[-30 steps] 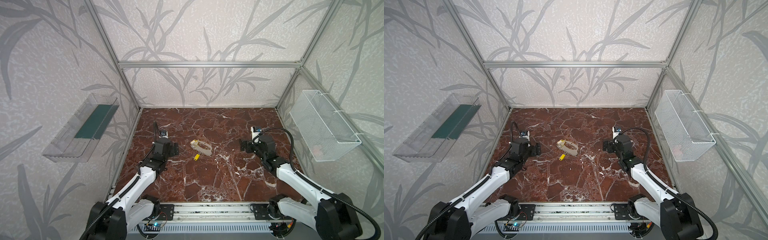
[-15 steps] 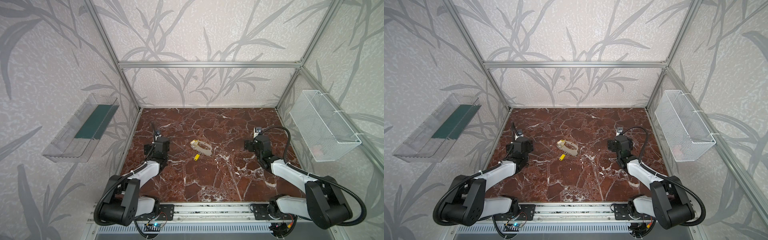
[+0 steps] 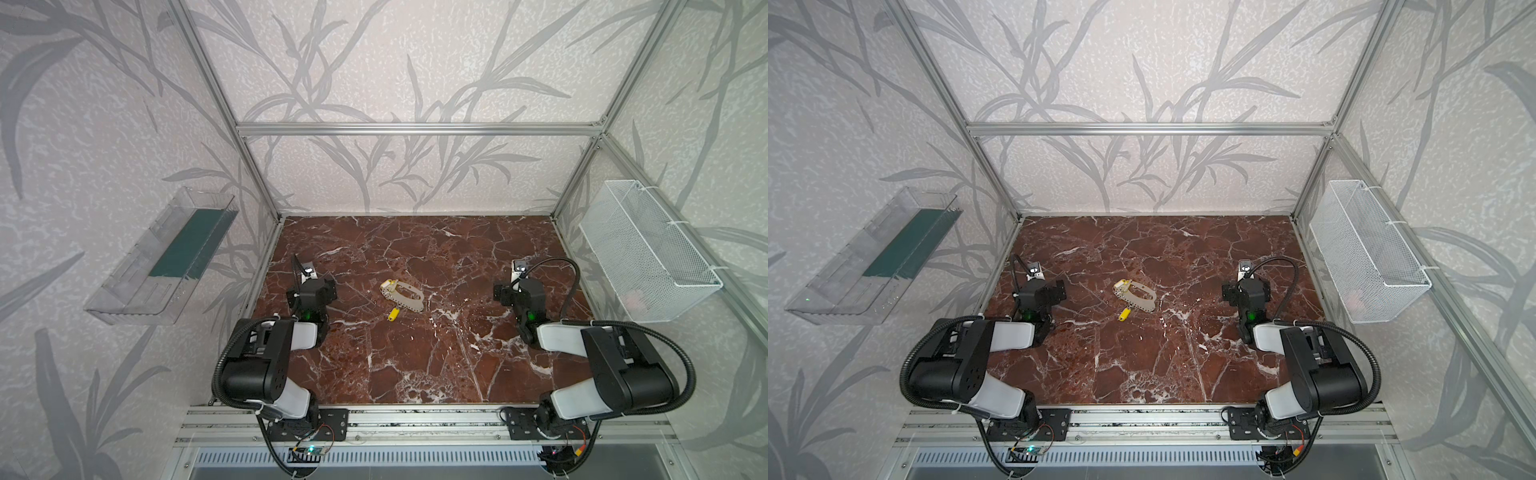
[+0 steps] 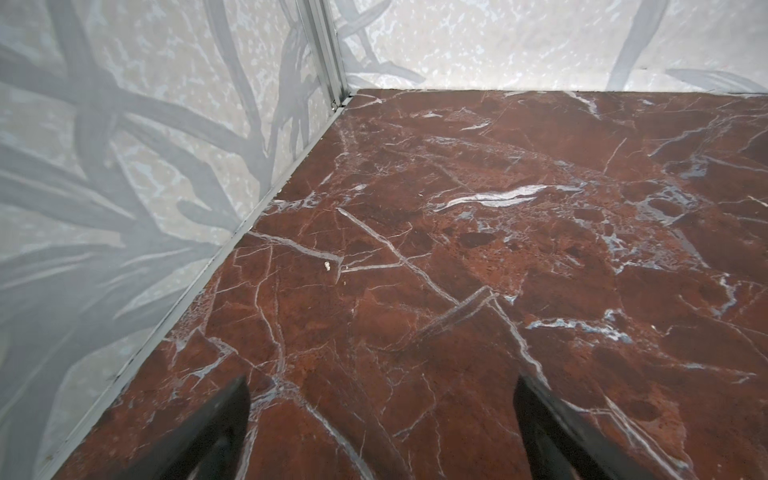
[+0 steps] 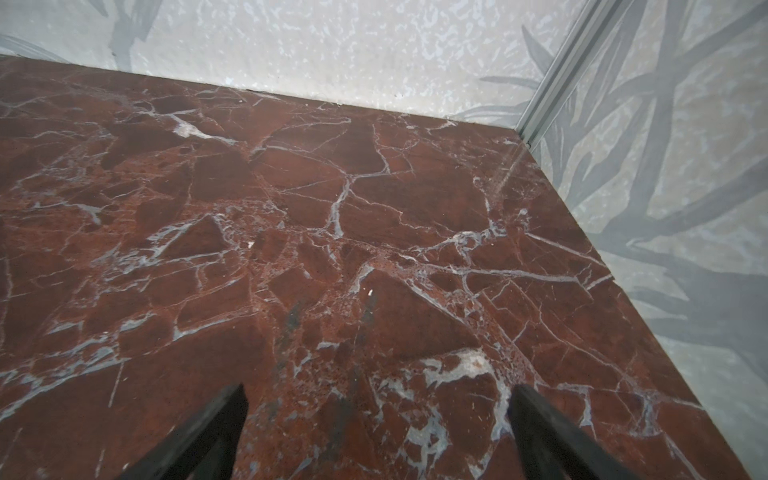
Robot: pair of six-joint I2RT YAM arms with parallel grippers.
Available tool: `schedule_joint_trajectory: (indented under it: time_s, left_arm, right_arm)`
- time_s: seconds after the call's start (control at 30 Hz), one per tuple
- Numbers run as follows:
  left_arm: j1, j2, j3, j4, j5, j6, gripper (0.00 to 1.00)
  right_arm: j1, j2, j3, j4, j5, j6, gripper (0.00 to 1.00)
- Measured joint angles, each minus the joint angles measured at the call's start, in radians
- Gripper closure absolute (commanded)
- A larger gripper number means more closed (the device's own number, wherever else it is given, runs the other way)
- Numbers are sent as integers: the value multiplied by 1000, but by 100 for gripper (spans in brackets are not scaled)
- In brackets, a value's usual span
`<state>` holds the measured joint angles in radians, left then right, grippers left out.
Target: Put the keys on the keyring
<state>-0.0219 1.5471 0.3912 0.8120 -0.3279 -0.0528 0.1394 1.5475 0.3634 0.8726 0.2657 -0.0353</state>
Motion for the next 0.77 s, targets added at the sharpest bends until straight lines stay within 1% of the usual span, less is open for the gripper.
schedule_joint_trajectory:
  time_s: [0.1,0.27,0.77]
  left_arm:
    - [12,3,0,23,45,-3,1]
    - [13,3,0,54,79,-3,1]
    - [16,5,-1,87,95,-3,1]
  right_arm:
    - [-11,28,-26,17,-41,0,1]
    - [-10,31,-11,53,-83,-1,1]
    - [-10,31,-10,66,-92,-3,1]
